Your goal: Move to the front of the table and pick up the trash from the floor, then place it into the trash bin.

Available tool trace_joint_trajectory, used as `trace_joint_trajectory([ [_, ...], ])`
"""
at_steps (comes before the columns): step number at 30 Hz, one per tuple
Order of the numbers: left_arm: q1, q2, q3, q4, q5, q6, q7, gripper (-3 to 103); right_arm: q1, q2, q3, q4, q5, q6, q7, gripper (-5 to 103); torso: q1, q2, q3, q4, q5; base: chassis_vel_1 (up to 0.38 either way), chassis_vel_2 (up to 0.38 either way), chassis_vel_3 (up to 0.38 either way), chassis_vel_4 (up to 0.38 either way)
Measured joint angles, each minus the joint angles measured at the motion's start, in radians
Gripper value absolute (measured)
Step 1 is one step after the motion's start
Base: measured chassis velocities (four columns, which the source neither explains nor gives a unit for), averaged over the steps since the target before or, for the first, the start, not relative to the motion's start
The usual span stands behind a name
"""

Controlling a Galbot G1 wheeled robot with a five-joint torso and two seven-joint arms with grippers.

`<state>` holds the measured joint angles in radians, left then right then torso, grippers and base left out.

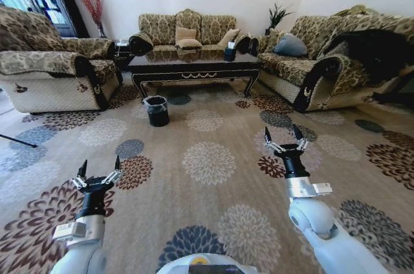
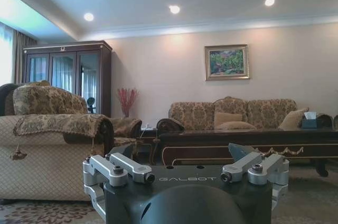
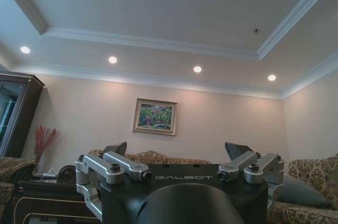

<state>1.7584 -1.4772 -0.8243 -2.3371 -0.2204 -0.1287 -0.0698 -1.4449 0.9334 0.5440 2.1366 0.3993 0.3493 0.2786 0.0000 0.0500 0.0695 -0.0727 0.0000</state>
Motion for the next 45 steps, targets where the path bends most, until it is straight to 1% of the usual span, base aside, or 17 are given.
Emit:
trace_joint_trajectory([
  [21, 0.000, 0.000, 0.000, 0.000, 0.000, 0.000, 0.001, 100, 0.000, 0.000, 0.000, 0.000, 0.000, 0.000, 0.000, 100, 0.000, 0.000, 0.000, -0.0002, 0.0000, -0.017, 0.002, 0.022, -0.001],
  [45, 0.000, 0.000, 0.000, 0.000, 0.000, 0.000, 0.001, 100, 0.000, 0.000, 0.000, 0.000, 0.000, 0.000, 0.000, 100, 0.000, 0.000, 0.000, 0.0000, 0.0000, 0.019, -0.016, -0.021, 0.020],
])
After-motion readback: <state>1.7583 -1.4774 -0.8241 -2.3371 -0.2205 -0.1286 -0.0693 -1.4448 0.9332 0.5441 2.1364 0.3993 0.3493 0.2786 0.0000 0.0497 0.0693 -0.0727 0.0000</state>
